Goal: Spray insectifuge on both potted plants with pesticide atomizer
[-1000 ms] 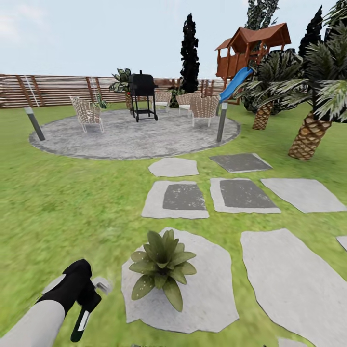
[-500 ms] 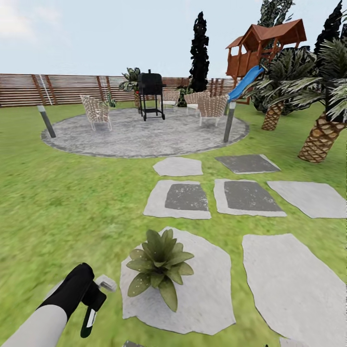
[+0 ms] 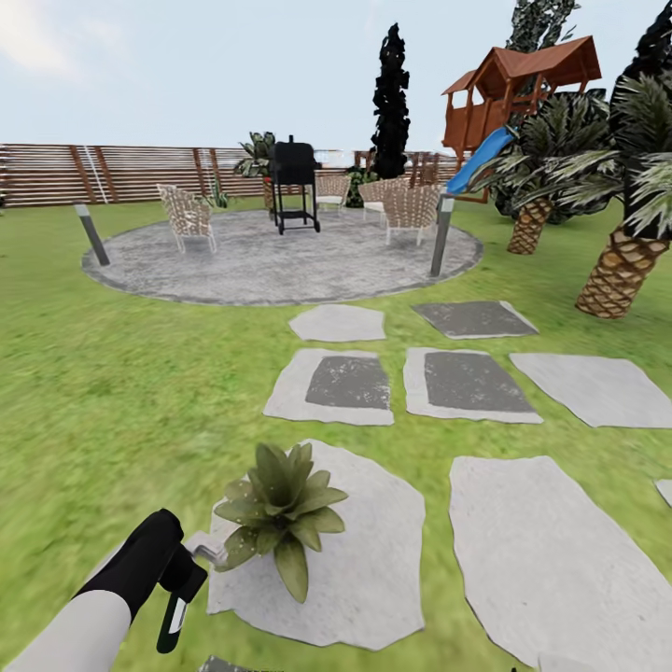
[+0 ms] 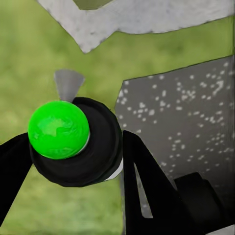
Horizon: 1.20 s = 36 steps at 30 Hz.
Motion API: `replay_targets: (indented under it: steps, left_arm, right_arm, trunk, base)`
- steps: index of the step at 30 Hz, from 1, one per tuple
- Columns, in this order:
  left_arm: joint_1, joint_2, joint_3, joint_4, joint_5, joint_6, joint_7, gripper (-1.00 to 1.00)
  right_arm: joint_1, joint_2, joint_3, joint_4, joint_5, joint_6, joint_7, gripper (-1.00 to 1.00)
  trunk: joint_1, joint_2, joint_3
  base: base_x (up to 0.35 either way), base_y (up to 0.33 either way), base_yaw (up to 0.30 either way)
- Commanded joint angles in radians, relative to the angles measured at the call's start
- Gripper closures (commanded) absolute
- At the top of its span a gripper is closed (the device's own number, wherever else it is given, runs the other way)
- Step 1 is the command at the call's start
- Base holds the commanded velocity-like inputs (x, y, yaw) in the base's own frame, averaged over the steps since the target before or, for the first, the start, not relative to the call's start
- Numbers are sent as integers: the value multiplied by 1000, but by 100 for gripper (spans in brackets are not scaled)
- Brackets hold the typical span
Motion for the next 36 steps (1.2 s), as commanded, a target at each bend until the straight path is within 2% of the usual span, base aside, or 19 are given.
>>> replay_targets:
  steps: [1, 15, 26, 36]
  left_arm:
    - [-1, -1, 4, -1, -10, 2, -11, 100]
    - [-1, -4, 6, -1, -10, 3, -11, 100]
    - [-1, -4, 6, -2, -10, 4, -11, 100]
    - [-1, -5, 6, -3, -10, 4, -11, 100]
  right_arm:
    - [-1, 0, -8, 2, 10, -4, -3, -100]
    - [-1, 2, -8, 3, 10, -4, -3, -100]
    - [-1, 2, -8, 2, 10, -4, -3, -100]
    - [-1, 3, -8, 3, 10, -4, -3, -100]
  trunk:
    - [0, 0, -1]
    - [0, 0, -1]
    - [0, 0, -1]
    - [0, 0, -1]
  base:
    - [0, -275, 250]
    - [0, -275, 269]
    - [0, -275, 40]
    - [0, -275, 249]
